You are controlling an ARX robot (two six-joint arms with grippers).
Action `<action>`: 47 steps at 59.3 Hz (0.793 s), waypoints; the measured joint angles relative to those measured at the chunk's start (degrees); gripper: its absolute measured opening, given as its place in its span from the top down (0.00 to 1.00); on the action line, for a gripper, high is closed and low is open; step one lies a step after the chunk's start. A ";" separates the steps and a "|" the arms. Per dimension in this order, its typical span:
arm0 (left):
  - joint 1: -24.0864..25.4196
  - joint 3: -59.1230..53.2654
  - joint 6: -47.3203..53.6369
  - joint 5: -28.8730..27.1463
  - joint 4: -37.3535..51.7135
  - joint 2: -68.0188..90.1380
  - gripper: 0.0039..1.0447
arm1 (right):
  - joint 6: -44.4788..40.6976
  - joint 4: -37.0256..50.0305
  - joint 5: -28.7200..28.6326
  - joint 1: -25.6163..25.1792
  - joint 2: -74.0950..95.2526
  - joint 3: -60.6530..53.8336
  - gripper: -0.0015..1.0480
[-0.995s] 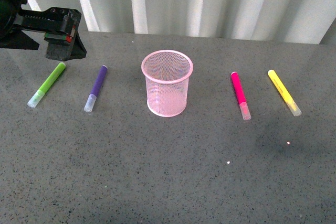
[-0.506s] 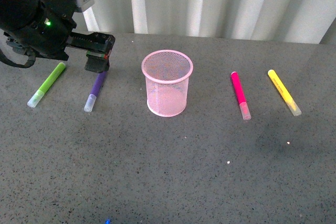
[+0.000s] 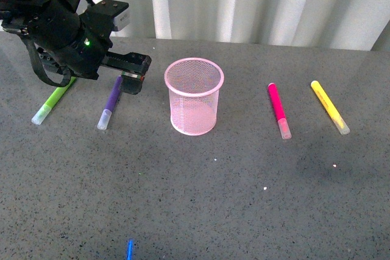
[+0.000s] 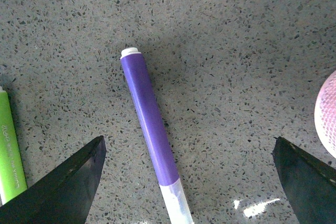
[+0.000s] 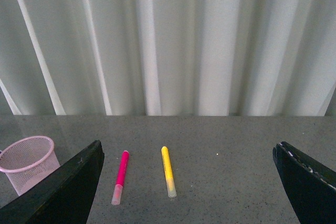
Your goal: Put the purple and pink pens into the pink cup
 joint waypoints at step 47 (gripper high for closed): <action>0.85 12.20 0.11 -0.66 -3.63 11.74 0.06 | 0.00 0.00 0.00 0.00 0.00 0.00 0.07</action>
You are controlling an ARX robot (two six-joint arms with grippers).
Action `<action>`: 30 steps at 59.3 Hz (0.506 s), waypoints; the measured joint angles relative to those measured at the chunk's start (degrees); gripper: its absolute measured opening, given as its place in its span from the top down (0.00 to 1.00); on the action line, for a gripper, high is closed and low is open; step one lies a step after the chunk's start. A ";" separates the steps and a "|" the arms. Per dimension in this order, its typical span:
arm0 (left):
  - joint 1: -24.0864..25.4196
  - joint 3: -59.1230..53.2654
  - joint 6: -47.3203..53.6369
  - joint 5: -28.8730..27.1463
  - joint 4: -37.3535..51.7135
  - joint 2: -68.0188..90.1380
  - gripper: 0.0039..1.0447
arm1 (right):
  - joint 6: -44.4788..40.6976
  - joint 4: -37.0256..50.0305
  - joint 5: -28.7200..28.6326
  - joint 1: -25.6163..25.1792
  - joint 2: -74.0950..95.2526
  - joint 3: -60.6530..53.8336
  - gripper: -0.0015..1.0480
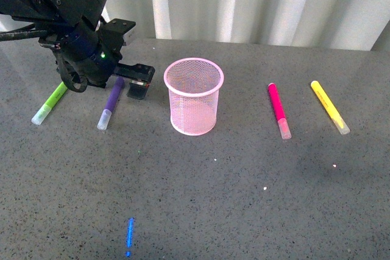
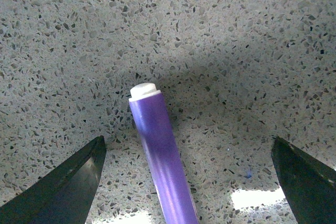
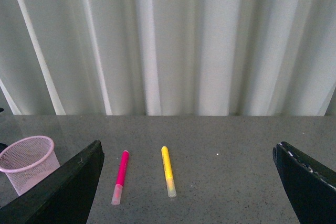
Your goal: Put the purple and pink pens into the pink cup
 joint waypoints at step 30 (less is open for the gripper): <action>-2.49 -1.75 -2.36 -1.44 0.70 -0.39 0.70 | 0.00 0.00 0.00 0.00 0.00 0.00 0.07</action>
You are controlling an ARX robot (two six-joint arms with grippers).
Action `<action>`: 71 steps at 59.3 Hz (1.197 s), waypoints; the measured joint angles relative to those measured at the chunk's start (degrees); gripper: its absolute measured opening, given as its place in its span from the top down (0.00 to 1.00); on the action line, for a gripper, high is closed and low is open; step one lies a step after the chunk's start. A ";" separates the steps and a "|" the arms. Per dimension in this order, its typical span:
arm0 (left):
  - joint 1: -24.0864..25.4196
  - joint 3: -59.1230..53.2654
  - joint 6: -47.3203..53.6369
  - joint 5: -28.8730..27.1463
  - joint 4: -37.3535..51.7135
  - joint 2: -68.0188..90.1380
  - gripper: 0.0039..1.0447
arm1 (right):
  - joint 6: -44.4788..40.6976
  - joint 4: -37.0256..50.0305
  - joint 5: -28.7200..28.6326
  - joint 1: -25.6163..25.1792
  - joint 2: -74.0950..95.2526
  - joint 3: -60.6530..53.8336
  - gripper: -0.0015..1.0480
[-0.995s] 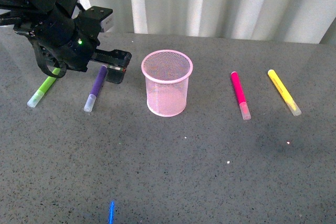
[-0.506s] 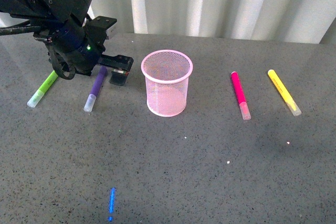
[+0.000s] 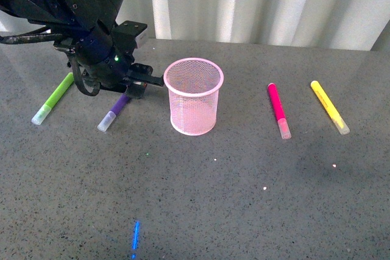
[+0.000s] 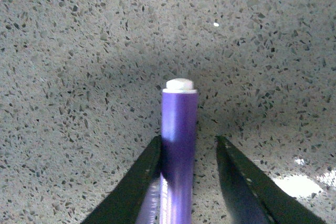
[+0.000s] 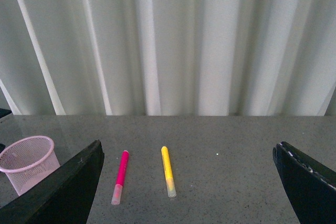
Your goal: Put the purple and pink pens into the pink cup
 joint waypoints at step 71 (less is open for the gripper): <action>-16.44 -35.26 -25.53 -8.90 62.34 -35.04 0.88 | 0.00 0.00 0.00 0.00 0.00 0.00 0.07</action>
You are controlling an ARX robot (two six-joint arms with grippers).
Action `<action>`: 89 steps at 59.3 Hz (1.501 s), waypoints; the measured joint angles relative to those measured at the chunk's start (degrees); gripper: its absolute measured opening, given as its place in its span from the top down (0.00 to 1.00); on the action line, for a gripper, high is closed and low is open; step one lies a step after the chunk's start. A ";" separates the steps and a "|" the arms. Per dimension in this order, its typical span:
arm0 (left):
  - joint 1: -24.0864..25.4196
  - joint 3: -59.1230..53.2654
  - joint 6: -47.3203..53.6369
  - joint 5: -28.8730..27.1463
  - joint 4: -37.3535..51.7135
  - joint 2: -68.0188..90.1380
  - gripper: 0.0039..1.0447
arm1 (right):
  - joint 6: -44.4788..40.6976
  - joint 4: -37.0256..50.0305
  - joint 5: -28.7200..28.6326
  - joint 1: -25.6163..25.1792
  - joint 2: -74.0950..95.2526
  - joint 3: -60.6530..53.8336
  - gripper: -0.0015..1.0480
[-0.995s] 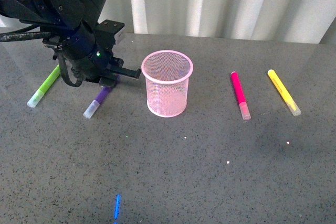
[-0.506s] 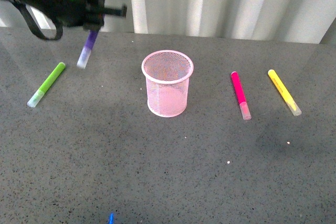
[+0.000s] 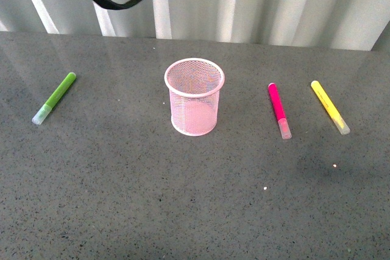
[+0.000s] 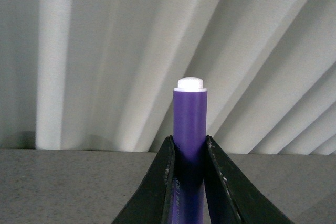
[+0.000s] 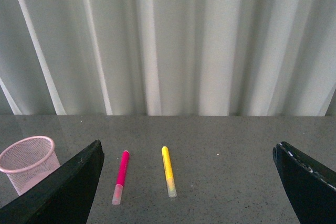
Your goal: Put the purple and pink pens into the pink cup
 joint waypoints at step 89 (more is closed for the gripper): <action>-1.88 4.61 9.51 -13.35 15.87 23.19 0.88 | 0.00 0.00 0.00 0.00 0.00 0.00 0.07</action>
